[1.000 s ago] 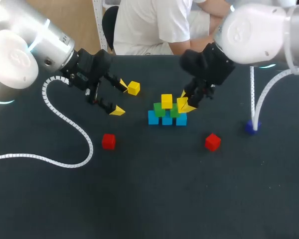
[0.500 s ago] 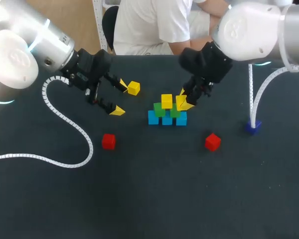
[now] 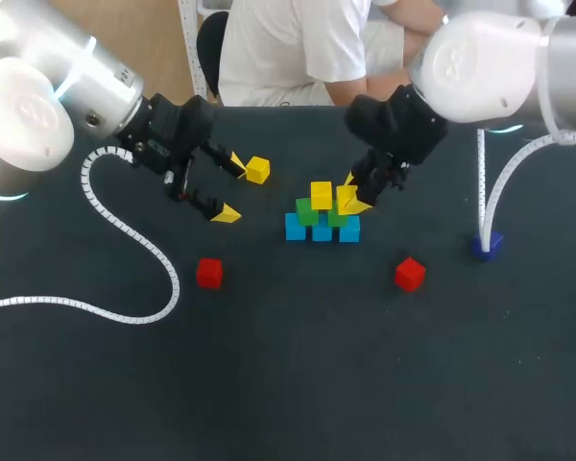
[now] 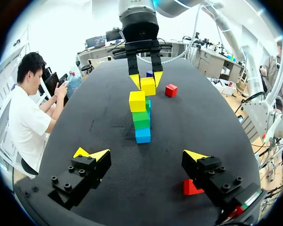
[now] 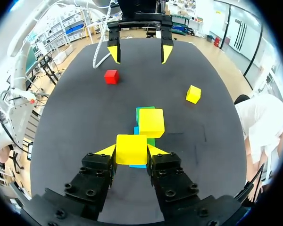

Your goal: Place the blue cubes, place green cubes on the blue cubes, place the yellow cubes on the green cubes, then place the red cubes on the yellow cubes, and place purple cube on the red cubes.

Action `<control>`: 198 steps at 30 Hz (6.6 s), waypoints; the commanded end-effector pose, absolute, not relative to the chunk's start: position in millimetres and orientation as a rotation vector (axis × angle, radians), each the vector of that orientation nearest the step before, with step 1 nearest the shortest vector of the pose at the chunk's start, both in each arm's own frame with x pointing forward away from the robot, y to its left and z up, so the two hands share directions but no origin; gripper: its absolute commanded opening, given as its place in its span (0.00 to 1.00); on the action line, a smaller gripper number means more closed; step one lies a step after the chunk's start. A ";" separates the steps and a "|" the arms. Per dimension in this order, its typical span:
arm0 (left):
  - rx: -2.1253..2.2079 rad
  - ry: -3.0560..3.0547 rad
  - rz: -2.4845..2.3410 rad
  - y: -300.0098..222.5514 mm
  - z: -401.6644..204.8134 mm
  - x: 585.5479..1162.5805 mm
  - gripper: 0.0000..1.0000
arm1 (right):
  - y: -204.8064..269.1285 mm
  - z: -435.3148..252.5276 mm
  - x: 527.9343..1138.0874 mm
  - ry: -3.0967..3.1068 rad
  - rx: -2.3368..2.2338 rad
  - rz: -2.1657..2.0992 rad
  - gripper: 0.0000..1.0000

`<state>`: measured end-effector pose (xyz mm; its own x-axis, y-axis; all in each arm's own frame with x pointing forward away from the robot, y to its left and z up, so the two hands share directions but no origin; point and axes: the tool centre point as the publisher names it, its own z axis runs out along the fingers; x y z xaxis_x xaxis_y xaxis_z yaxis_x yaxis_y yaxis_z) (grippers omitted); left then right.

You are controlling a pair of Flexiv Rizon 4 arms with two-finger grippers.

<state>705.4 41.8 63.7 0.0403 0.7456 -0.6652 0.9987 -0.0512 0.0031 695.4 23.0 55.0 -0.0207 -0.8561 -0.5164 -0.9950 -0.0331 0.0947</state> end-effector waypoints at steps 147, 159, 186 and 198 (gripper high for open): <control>1.854 1.757 -0.703 41.7 63.7 706.7 1.00 | -52.6 109.7 705.0 1.797 -1.689 0.766 1.00; 1.854 1.757 -0.703 41.7 63.7 706.7 1.00 | -52.6 109.7 705.0 1.797 -1.689 0.766 1.00; 2.357 1.855 -0.519 32.3 48.7 800.7 1.00 | -52.6 109.7 705.0 1.797 -1.689 0.766 1.00; 2.372 1.748 -0.680 32.5 36.8 799.0 1.00 | -52.6 109.7 705.0 1.797 -1.689 0.766 1.00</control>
